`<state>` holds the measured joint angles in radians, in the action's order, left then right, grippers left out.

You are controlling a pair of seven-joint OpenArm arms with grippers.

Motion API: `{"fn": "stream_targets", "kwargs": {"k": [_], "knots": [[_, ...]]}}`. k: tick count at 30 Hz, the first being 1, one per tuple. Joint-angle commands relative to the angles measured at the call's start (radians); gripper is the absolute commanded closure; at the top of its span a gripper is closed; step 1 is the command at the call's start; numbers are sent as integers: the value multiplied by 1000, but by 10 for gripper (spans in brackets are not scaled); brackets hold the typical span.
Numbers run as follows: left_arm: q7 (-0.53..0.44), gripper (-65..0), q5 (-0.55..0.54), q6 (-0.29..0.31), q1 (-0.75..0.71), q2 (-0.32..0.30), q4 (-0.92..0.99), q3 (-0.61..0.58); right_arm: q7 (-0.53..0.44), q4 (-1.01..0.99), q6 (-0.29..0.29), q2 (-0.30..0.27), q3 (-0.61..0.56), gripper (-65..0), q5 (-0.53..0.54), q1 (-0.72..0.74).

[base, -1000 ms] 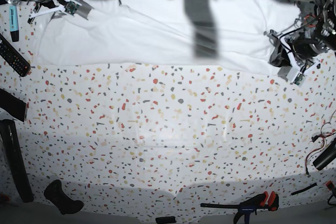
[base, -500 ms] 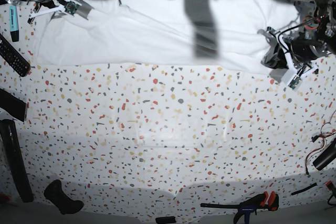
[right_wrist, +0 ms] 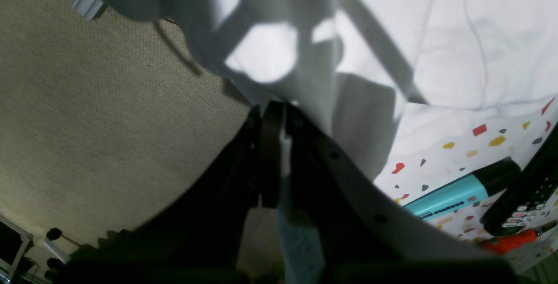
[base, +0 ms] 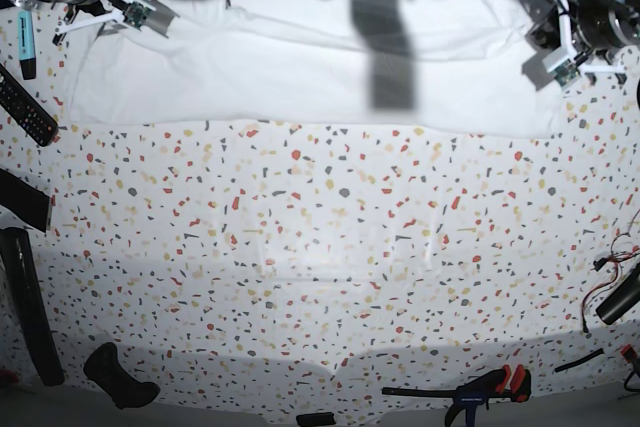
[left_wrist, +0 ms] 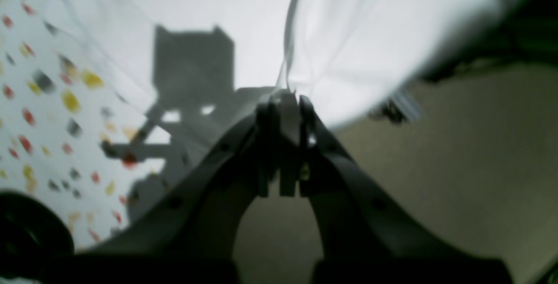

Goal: Fold the T-shirt properly

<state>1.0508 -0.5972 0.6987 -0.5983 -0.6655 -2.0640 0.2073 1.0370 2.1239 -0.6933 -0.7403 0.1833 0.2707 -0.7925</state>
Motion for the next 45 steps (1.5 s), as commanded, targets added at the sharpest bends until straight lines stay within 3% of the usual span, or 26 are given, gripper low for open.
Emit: {"fn": "stream_targets", "kwargs": {"k": [1,10,16,19,24,31,39,41,45], "knots": [[-5,0,-6,-1,-15,-27,-15,7,4,12,-5,-13,7,0,1,-3],[-112,0,-6,-1,-39,-47,-6,7,4,12,-4,-13,7,0,-3,-3],[-37,0,-6,-1,-42,-47,22,7,7,12,-3,-13,7,0,-3,-3],[-48,0,-6,-1,-51,-47,75,7,10,12,4,-13,7,0,-6,-3],[-106,0,-5,-1,-47,-47,202,7,32,12,74,-13,7,0,-37,-3],[-109,0,-6,-1,-47,-47,250,7,47,12,77,-13,7,0,-39,-3],[-107,0,-6,-18,-14,-27,249,7,-53,13,77,-9,7,0,-27,37],[-106,0,-7,-18,1,-7,249,7,-76,13,77,-2,7,0,-19,70],[-105,0,-7,-18,29,31,249,7,-91,13,77,-2,7,0,108,152]]}}
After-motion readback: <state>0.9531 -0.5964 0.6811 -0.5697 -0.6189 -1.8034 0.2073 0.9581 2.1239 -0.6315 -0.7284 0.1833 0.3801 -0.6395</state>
